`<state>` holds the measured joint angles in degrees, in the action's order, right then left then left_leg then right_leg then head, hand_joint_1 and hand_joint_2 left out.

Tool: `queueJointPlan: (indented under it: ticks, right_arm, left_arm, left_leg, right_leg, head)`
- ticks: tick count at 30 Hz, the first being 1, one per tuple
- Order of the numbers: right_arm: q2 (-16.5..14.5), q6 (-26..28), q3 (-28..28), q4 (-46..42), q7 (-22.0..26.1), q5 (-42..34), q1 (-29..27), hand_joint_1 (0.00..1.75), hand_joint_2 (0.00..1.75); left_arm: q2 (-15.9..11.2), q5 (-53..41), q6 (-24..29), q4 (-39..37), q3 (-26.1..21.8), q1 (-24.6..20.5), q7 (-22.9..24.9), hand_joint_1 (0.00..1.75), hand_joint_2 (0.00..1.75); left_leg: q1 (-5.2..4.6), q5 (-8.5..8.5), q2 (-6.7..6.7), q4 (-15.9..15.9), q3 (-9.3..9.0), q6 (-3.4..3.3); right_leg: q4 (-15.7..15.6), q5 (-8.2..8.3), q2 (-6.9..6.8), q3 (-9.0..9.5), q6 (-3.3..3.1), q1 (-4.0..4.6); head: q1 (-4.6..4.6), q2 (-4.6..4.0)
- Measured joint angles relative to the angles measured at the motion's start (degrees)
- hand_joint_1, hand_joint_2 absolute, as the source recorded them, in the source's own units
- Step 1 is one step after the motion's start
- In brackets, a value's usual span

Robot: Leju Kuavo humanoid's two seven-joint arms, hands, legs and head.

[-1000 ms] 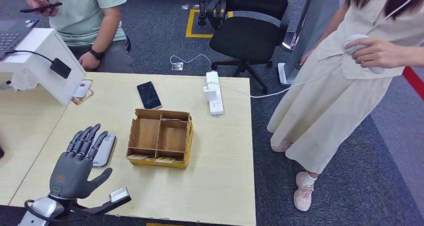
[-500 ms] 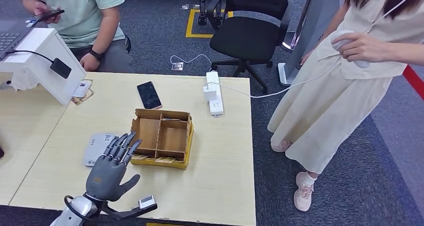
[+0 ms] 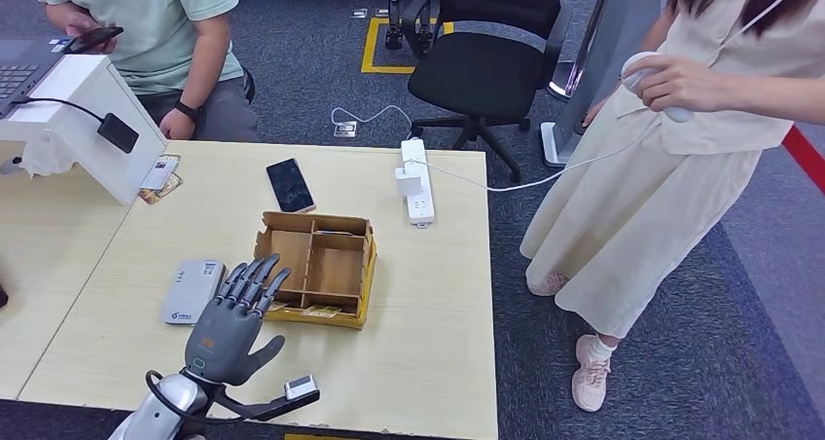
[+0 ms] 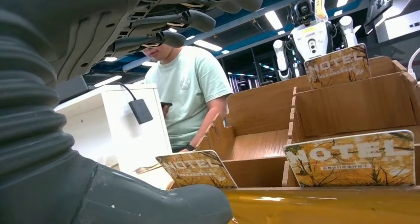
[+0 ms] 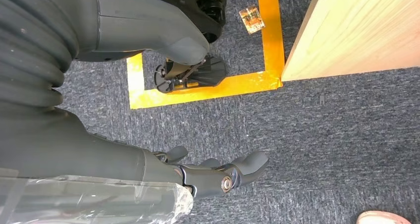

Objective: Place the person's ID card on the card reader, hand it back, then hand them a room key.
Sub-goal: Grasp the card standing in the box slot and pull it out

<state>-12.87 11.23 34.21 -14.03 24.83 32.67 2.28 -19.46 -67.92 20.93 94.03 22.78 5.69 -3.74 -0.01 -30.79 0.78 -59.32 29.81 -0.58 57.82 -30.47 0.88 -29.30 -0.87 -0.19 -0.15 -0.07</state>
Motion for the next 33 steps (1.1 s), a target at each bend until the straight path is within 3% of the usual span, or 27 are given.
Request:
queueJointPlan:
  ticks: [16, 33]
  right_arm:
    - [0.0, 0.01, 0.0, 0.02, -0.03, -0.28, 0.0, 0.0, 1.75]
    - [0.0, 0.08, 0.0, 0.02, -0.08, -0.45, -0.04, 0.0, 1.75]
  left_arm:
    - [-0.13, -2.32, -2.2, -3.18, 1.99, -5.18, 1.23, 0.0, 1.75]
    - [-2.88, -3.7, -2.32, -5.46, 3.16, -6.75, 2.13, 0.0, 1.75]
  left_leg:
    - [0.0, 0.0, -0.01, 0.0, 0.0, 0.0]
    - [0.0, 0.01, -0.01, 0.0, 0.0, 0.01]
  right_leg:
    - [0.0, 0.01, 0.01, 0.0, 0.0, 0.0]
    - [0.01, 0.01, 0.01, 0.0, 0.0, 0.0]
  head:
    - [0.0, 0.0]
    - [0.0, 0.0]
